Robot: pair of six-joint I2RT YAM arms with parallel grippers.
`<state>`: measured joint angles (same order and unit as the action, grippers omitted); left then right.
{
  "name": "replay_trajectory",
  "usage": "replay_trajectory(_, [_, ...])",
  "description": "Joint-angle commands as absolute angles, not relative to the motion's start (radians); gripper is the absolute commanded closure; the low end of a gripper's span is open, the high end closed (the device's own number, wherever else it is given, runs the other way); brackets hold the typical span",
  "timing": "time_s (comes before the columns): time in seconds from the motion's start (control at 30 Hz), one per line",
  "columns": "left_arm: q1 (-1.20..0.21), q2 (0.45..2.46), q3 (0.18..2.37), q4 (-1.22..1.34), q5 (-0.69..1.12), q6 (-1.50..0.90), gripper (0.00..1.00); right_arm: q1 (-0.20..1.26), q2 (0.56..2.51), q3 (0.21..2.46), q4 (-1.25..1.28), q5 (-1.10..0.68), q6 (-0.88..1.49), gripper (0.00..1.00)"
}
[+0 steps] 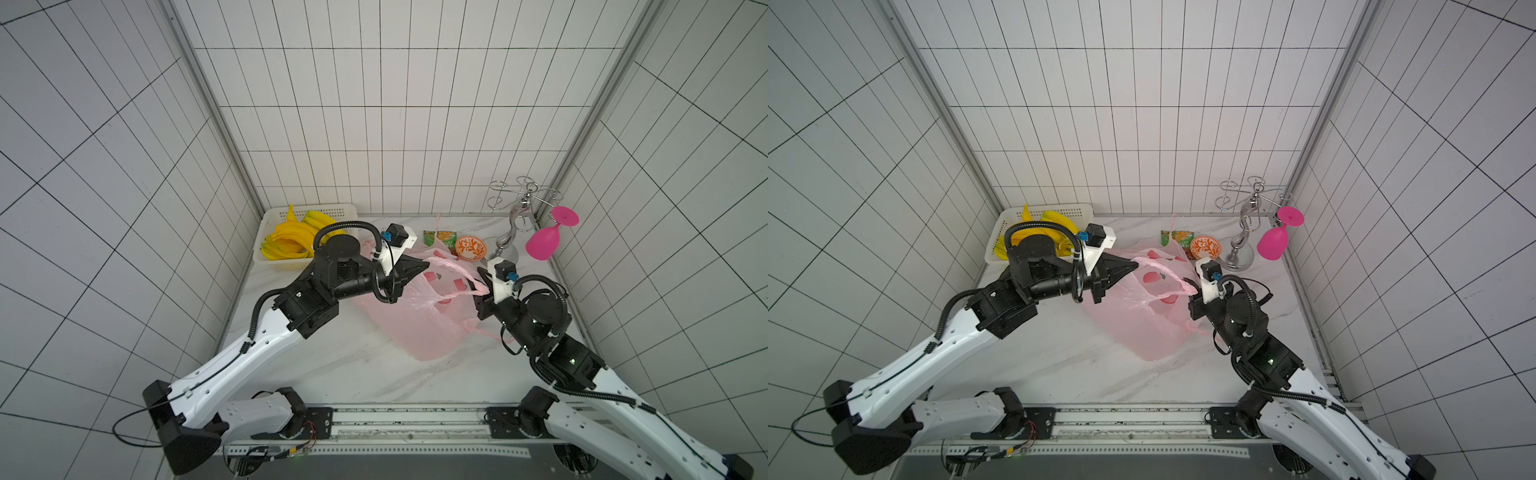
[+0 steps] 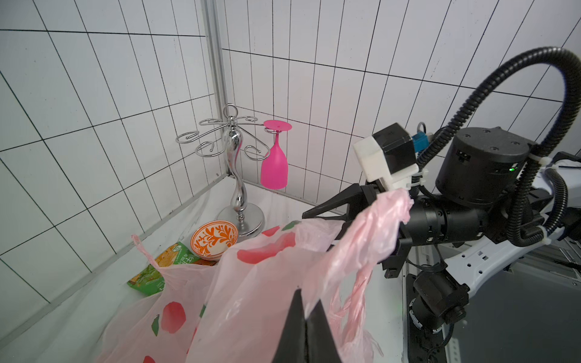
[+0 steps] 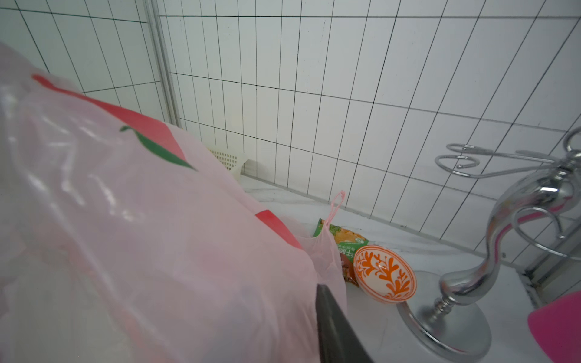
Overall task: Place the banana into a plastic bag & tie a knot
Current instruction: Pick up the plastic bag at the center of the board.
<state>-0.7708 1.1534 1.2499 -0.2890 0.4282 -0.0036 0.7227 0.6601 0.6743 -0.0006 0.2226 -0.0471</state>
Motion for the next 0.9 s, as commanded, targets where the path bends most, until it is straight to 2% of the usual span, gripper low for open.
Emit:
replay_trajectory(0.0, [-0.735, 1.154, 1.253, -0.260, 0.448, -0.031, 1.00, 0.732, 0.657, 0.673, 0.014, 0.191, -0.063, 1.00])
replay_trajectory(0.17, [-0.690, 1.185, 1.267, -0.179, 0.425, -0.054, 1.00, 0.732, 0.639, 0.757, -0.056, 0.207, -0.025, 1.00])
replay_trajectory(0.27, [-0.687, 1.262, 1.345, -0.115, 0.411, -0.051, 1.00, 0.732, 0.640, 0.875, -0.089, 0.260, -0.050, 1.00])
replay_trajectory(0.4, [-0.684, 1.424, 1.538, 0.003, 0.485, -0.062, 1.00, 0.732, 0.755, 1.140, -0.160, 0.372, -0.130, 1.00])
replay_trajectory(0.53, [-0.616, 1.523, 1.607, 0.207, 0.528, -0.167, 1.00, 0.732, 0.866, 1.319, -0.182, 0.475, -0.213, 1.00])
replay_trajectory(0.57, [-0.597, 1.543, 1.605, 0.241, 0.522, -0.202, 0.94, 0.732, 0.879, 1.329, -0.165, 0.486, -0.235, 1.00])
replay_trajectory(0.7, [-0.520, 1.560, 1.522, 0.267, 0.499, -0.279, 0.89, 0.732, 0.931, 1.300, -0.153, 0.429, -0.243, 1.00])
replay_trajectory(0.87, [-0.468, 1.456, 1.260, 0.272, 0.370, -0.348, 0.75, 0.732, 0.956, 1.069, -0.055, 0.249, -0.143, 1.00])
